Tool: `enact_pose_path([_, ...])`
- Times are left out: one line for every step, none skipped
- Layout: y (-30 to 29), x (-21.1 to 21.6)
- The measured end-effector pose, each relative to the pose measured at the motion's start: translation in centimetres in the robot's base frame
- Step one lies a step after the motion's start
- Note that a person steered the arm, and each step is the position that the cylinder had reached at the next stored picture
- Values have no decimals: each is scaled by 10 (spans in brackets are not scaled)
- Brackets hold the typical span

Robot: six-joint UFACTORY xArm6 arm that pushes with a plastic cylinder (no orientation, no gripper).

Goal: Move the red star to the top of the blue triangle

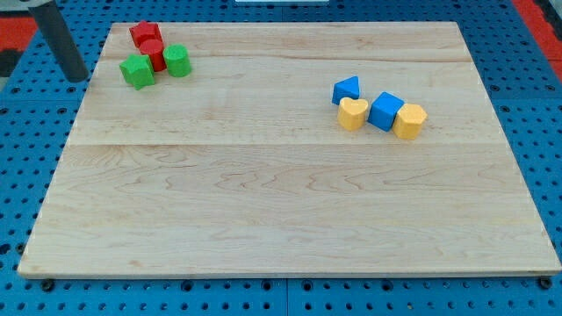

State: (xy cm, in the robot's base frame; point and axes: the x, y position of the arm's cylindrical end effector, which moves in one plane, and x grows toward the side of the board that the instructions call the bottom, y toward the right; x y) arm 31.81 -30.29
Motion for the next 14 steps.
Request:
enact_pose_path([26,-50])
enact_pose_path([54,-92])
enact_pose_path([137,-96])
enact_pose_path([214,-96])
enact_pose_path([158,-117])
enact_pose_path([173,-127])
enact_pose_path([234,-105])
enact_pose_path([318,-86])
enact_pose_path([336,-45])
enact_pose_path([464,-31])
enact_pose_path([459,-25])
enact_pose_path([479,-85])
enact_pose_path([488,-127])
enact_pose_path([459,-127])
